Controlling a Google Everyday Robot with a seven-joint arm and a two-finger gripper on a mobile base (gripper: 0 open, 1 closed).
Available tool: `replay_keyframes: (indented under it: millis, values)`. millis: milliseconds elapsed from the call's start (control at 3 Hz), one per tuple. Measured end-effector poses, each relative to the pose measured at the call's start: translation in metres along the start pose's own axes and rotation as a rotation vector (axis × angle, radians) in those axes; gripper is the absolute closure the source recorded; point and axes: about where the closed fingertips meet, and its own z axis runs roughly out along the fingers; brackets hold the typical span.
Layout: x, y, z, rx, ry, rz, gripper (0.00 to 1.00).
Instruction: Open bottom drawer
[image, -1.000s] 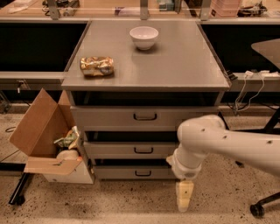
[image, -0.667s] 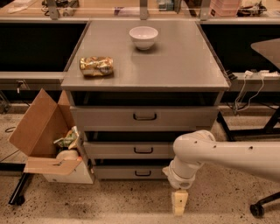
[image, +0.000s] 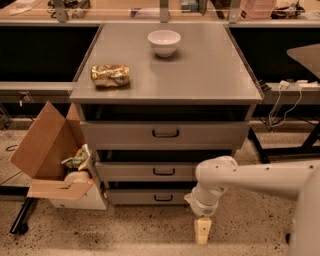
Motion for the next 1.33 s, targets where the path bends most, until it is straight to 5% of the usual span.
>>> replay_keyframes:
  millis: [667, 1333]
  values:
    - [0.052, -0.082, 0.118, 0.064, -0.050, -0.006, 0.00]
    - [0.084, -0.142, 0.158, 0.180, -0.090, 0.065, 0.00]
